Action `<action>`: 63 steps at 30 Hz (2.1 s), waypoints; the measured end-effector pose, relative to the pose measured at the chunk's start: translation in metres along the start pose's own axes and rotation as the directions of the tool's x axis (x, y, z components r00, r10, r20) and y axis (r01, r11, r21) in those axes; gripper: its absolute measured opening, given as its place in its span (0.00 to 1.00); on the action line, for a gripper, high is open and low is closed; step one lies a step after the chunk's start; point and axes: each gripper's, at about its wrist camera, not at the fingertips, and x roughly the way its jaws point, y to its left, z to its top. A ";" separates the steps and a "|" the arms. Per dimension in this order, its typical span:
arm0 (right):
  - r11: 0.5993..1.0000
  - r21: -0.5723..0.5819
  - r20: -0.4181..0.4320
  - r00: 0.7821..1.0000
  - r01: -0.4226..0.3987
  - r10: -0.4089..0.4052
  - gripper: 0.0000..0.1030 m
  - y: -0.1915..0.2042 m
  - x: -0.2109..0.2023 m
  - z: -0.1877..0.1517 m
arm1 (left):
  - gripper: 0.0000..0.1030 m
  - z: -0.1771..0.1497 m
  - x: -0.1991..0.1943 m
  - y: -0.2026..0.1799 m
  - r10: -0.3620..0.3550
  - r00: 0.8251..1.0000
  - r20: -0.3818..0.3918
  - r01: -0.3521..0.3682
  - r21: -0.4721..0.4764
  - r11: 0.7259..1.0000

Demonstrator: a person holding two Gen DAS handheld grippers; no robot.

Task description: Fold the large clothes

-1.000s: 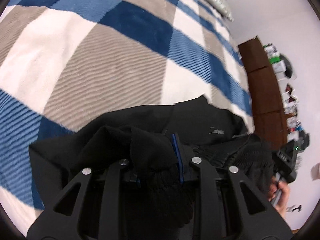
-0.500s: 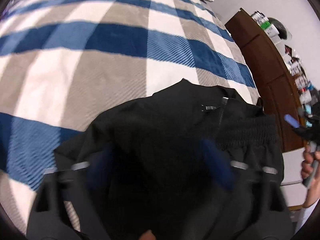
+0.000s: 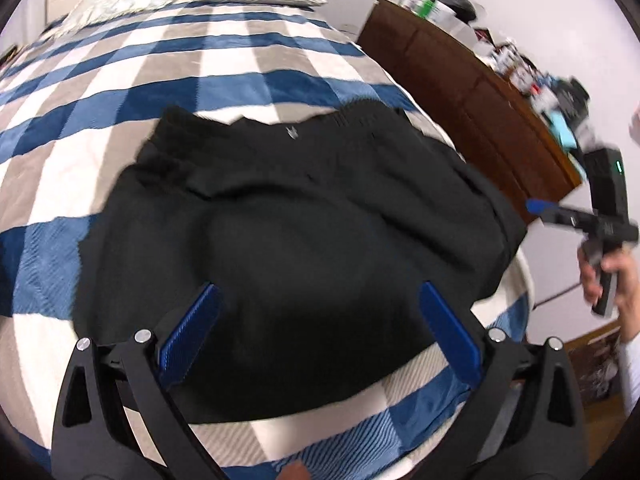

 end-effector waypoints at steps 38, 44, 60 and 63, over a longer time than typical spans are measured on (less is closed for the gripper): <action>1.000 -0.013 0.113 0.994 -0.001 0.002 0.77 0.024 -0.006 -0.020 | 0.94 -0.047 0.024 0.016 0.057 0.993 0.108 -0.067 0.097 0.993; 0.948 0.073 0.217 0.933 -0.309 0.288 0.92 0.052 -0.017 -0.015 | 0.94 -0.050 0.006 0.021 0.049 0.970 0.237 -0.058 0.028 0.998; 0.881 0.387 0.151 0.961 -0.274 0.232 0.92 -0.014 0.062 -0.008 | 0.94 -0.051 0.022 0.043 0.143 0.966 0.214 -0.145 -0.005 0.989; 0.914 0.277 0.180 0.950 -0.297 0.255 0.96 0.027 0.035 0.017 | 0.94 -0.045 0.002 0.044 0.153 0.953 0.263 -0.153 -0.017 0.988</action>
